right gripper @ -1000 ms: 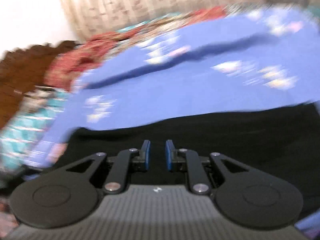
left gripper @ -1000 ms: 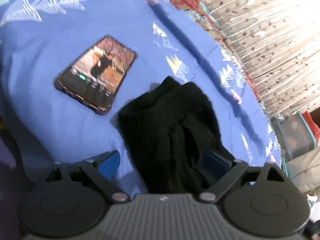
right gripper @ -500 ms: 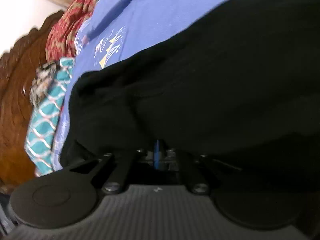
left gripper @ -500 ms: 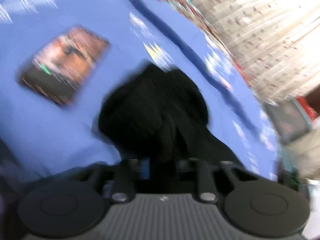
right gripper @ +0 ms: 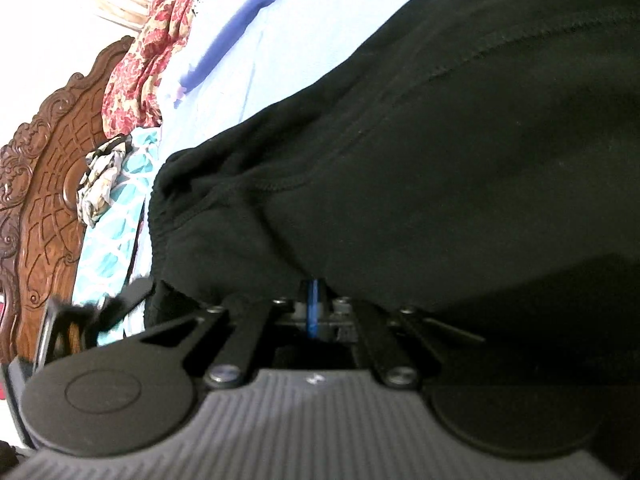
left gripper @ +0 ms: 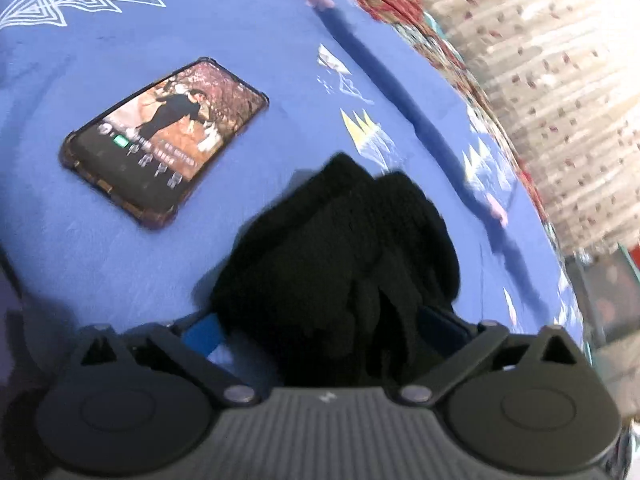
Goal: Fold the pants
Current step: 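Lift the pants with both grippers and fold them over onto themselves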
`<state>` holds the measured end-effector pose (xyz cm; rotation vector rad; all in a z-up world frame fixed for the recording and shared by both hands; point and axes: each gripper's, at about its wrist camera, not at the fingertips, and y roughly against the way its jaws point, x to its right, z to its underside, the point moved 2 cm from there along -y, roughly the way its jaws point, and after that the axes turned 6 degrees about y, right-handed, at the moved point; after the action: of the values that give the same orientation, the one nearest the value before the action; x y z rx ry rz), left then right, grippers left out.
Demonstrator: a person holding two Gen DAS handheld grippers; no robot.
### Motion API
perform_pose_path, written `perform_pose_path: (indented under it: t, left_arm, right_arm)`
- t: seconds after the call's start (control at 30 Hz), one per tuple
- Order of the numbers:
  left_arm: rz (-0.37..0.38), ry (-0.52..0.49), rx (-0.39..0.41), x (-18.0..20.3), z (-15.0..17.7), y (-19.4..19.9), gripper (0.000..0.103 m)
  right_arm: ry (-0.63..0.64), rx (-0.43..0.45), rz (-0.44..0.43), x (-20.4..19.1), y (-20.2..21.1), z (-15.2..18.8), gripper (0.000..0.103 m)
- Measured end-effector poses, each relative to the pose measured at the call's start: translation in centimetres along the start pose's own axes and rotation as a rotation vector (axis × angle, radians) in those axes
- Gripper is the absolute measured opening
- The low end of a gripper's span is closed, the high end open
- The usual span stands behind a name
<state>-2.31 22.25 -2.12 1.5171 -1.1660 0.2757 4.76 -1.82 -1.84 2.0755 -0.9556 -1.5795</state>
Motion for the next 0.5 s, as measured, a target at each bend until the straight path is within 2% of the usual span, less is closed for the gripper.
perform_pose_path:
  t: [0.03, 0.07, 0.1, 0.17, 0.2, 0.23, 0.27, 0.4, 0.43, 0.5]
  left_arm:
    - [0.011, 0.011, 0.022, 0.0, -0.2, -0.3, 0.084]
    - [0.028, 0.01, 0.029, 0.2, -0.6, -0.7, 0.047]
    - [0.047, 0.004, -0.003, 0.6, -0.9, -1.8, 0.039]
    - [0.067, 0.062, -0.032, 0.6, -1.2, -2.4, 0.033]
    - [0.095, 0.064, -0.032, 1.0, -1.2, -2.0, 0.032]
    - [0.133, 0.025, -0.027, 2.1, -0.9, -1.3, 0.03]
    - [0.161, -0.036, -0.021, 3.5, -0.5, -0.5, 0.03]
    - [0.28, -0.39, -0.007, 10.0, 3.7, 2.8, 0.03]
    - [0.307, -0.485, -0.018, 11.4, 5.4, 3.4, 0.03]
    - [0.334, -0.658, -0.032, 13.5, 9.1, 4.1, 0.03]
  right_arm:
    - [0.001, 0.001, -0.002, 0.1, 0.1, 0.1, 0.0]
    - [0.001, 0.003, -0.005, 0.2, 0.2, 0.2, 0.0]
    - [-0.002, 0.004, -0.007, 0.3, 0.3, 0.2, 0.0]
    - [-0.003, 0.002, -0.012, 1.1, 1.1, 0.6, 0.0]
    - [-0.003, 0.0, -0.014, 1.3, 1.3, 0.6, 0.0]
    - [-0.004, -0.002, -0.018, 1.4, 1.3, 0.5, 0.0]
    - [-0.01, -0.004, -0.024, 1.6, 1.3, 0.5, 0.0]
    - [-0.028, 0.009, -0.038, 2.2, 2.3, 0.3, 0.001]
    - [-0.029, 0.033, -0.028, 2.2, 3.3, 0.1, 0.005]
    - [0.018, 0.157, 0.02, 2.5, 6.7, -0.4, 0.01]
